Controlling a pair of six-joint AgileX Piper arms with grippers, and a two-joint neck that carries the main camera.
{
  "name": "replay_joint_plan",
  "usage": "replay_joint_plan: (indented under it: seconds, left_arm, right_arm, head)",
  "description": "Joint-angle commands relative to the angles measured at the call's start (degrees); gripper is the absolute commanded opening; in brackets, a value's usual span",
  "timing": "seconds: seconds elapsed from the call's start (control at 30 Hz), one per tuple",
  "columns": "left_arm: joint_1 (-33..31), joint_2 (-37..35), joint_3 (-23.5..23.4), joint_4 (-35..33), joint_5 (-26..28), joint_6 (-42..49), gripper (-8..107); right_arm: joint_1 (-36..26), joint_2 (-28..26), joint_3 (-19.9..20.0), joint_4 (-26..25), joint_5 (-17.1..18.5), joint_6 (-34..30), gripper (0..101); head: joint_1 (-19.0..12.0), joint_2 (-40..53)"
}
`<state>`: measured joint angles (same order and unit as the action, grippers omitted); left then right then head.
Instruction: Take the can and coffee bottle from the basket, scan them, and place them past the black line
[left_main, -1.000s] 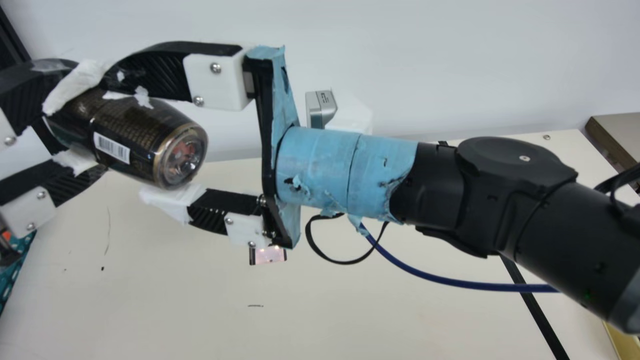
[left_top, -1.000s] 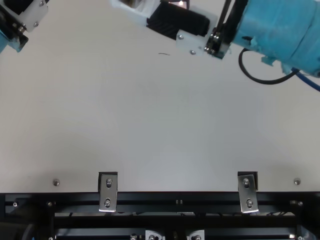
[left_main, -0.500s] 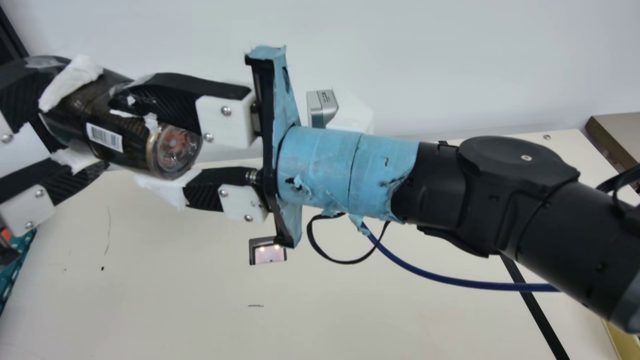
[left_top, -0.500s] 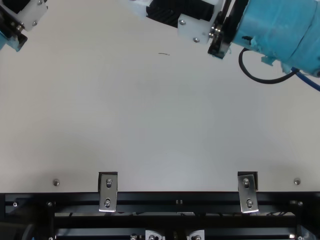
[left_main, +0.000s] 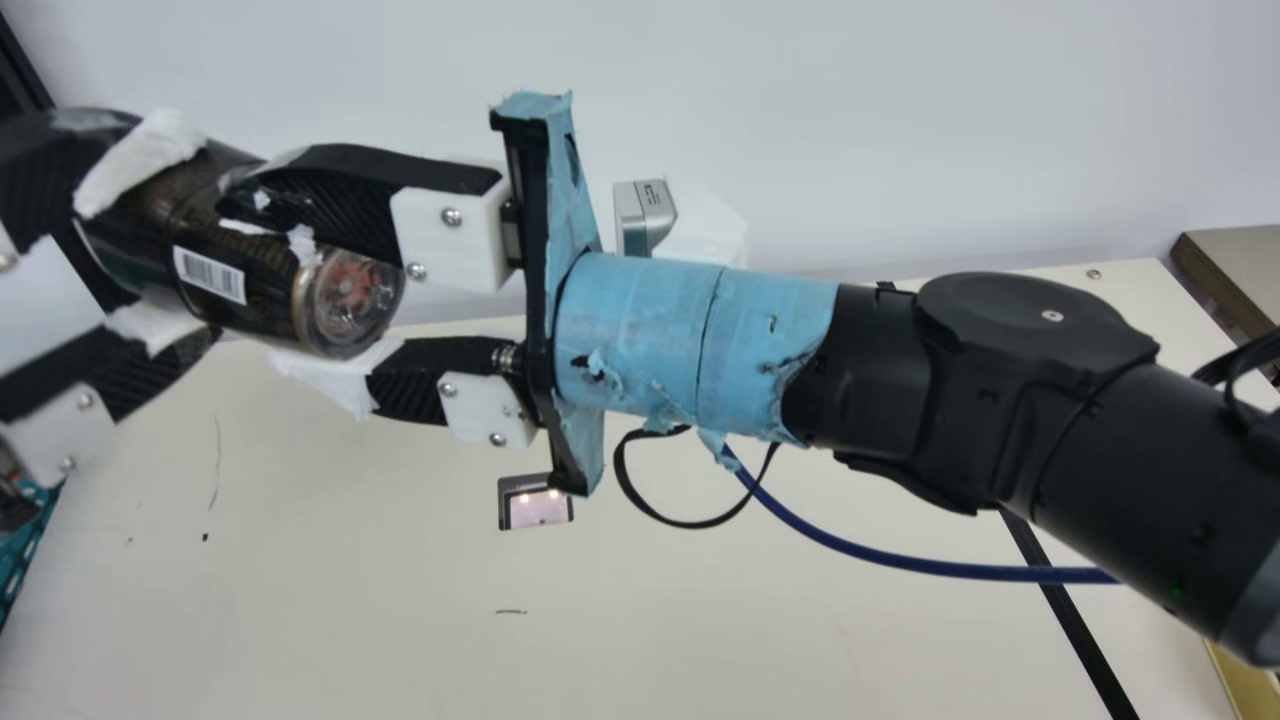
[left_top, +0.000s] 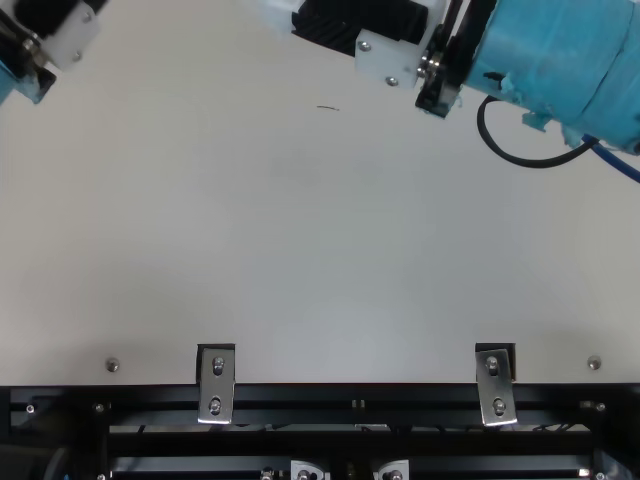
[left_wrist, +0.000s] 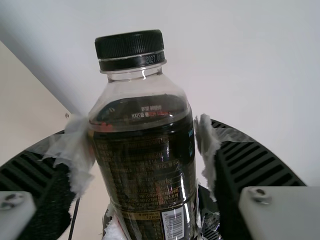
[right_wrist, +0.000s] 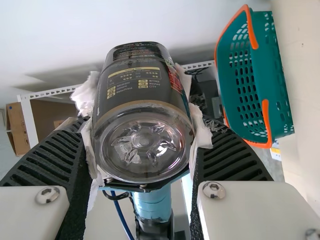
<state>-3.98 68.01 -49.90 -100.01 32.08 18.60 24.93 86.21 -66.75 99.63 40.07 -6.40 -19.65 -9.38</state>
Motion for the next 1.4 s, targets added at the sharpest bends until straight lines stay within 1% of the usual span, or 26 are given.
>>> replay_joint_plan:
  seconds: [0.0, 0.33, 0.4, 0.57, 0.73, 0.8, 0.87, 0.9, 1.0, 1.1, 1.23, 1.37]
  left_arm:
    - [0.0, 0.0, 0.0, 0.0, 0.0, 0.0, 90]
    - [0.1, -0.1, -0.2, 0.6, 0.1, -0.7, 90]
    - [0.6, -0.3, -0.3, 0.8, -0.5, -0.8, 90]
    - [3.9, -1.1, -0.1, 0.5, -2.9, -0.2, 90]
    - [8.5, -1.6, 0.5, 1.0, -5.4, 0.3, 90]
    - [10.0, -1.6, 0.6, 3.7, -6.8, 0.8, 90]
    - [10.3, -1.0, 0.5, 11.8, -9.4, 2.3, 90]
    - [10.2, -1.4, 0.6, 3.5, -7.4, 1.3, 90]
    - [10.3, -1.1, 0.6, 7.6, -9.2, 2.2, 90]
    - [10.3, -1.1, 0.6, 8.6, -9.0, 2.2, 90]
    - [10.3, -1.1, 0.6, 8.6, -9.0, 2.2, 90]
    - [10.3, -1.1, 0.6, 8.6, -9.0, 2.2, 90]
  right_arm:
    - [0.0, 0.0, 0.0, 0.0, 0.0, 0.0, 0]
    - [0.0, 0.0, 0.0, 0.0, 0.0, 0.0, 0]
    - [0.0, 0.0, 0.0, 0.0, 0.0, 0.0, 0]
    - [0.0, 0.0, 0.0, 0.0, 0.0, 0.0, 0]
    - [0.0, 0.0, 0.0, 0.0, 0.0, 0.0, 0]
    - [0.0, 0.0, 0.0, 0.0, 0.0, 0.0, 0]
    - [0.0, 0.0, 0.0, 0.0, 0.0, 0.0, 0]
    - [0.0, 0.0, 0.0, 0.0, 0.0, 0.0, 0]
    - [0.0, 0.0, 0.0, 0.0, 0.0, 0.0, 0]
    - [0.0, 0.0, -0.1, -0.1, 0.0, 0.1, 0]
    - [-0.9, -1.0, 0.1, -1.7, -2.5, -1.4, 0]
    - [-2.9, -3.2, 0.5, -3.1, -7.0, -5.0, 0]
  head:
    - [-0.5, -0.4]
    - [-0.5, -0.4]
    - [-0.5, -0.4]
    - [-0.5, -0.4]
    - [-0.5, -0.4]
    - [-0.5, -0.4]
    - [-0.5, -0.4]
    - [-0.5, -0.4]
    - [-0.5, -0.4]
    - [-0.5, -0.4]
    - [-0.5, -0.4]
    - [-0.5, -0.4]
